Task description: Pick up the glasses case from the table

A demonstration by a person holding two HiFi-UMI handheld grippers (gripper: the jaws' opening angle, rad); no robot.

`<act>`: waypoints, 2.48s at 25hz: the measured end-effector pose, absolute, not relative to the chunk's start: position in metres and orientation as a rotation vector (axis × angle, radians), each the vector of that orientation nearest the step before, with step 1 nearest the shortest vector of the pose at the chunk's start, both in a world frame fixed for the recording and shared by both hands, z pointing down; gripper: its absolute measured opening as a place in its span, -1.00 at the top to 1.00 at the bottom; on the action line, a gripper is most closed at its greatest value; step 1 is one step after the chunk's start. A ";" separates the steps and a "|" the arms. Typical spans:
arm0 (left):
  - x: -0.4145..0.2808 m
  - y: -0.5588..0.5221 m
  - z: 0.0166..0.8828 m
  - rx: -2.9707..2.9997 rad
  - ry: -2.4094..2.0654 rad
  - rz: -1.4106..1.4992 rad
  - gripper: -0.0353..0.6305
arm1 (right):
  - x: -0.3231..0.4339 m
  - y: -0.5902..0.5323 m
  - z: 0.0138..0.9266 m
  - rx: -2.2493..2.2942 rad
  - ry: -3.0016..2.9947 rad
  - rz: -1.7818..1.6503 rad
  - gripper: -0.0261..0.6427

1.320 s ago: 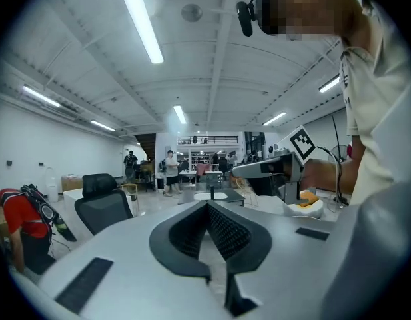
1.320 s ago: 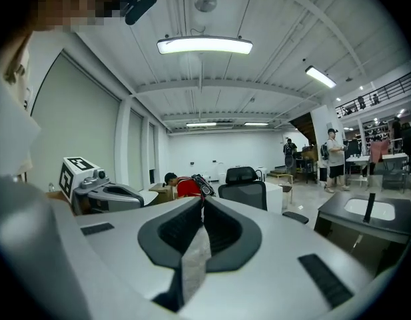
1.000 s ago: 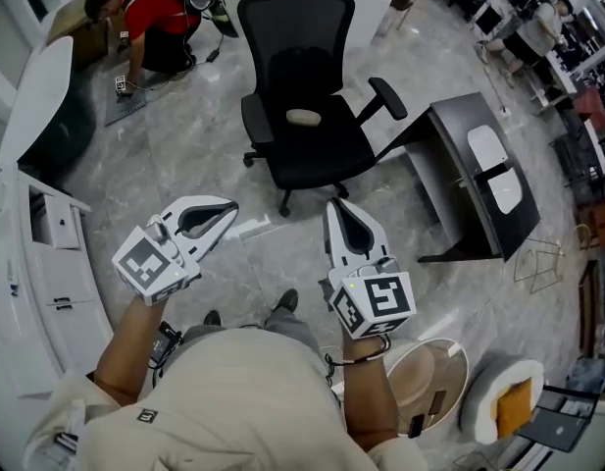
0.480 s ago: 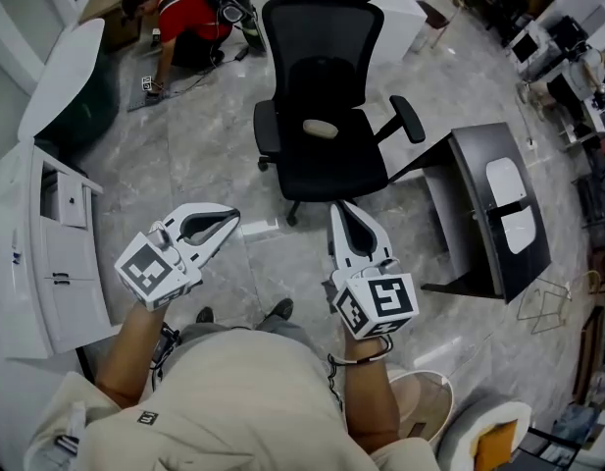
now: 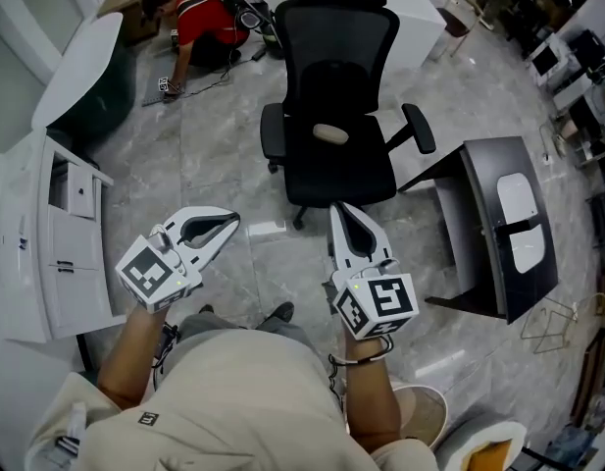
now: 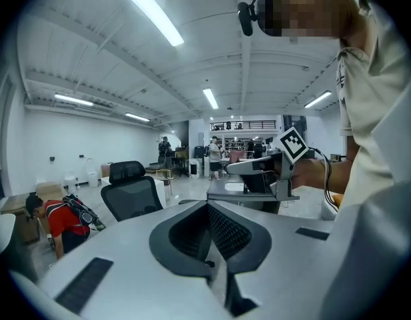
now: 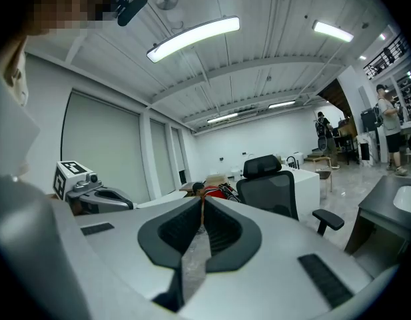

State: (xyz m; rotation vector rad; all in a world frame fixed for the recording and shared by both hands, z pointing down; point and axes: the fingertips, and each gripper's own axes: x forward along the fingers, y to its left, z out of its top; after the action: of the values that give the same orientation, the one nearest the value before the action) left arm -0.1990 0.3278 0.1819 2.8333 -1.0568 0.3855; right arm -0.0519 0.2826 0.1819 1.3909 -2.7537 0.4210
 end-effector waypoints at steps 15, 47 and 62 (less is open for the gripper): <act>-0.154 0.294 0.196 2.905 -0.836 0.379 0.85 | -0.012 0.273 0.200 1.531 -2.660 0.468 0.84; -0.056 0.066 0.197 3.070 -0.085 0.307 0.85 | 0.077 0.139 0.192 2.190 -2.182 0.427 0.84; -0.062 0.009 0.208 3.046 0.016 0.260 0.85 | 0.074 0.090 0.189 2.258 -2.073 0.420 0.84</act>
State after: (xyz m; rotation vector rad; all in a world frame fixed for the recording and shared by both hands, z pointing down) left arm -0.0621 0.0087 0.2083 3.0461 0.0163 0.2603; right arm 0.0742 0.0897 0.1894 2.2584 -2.0728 0.4204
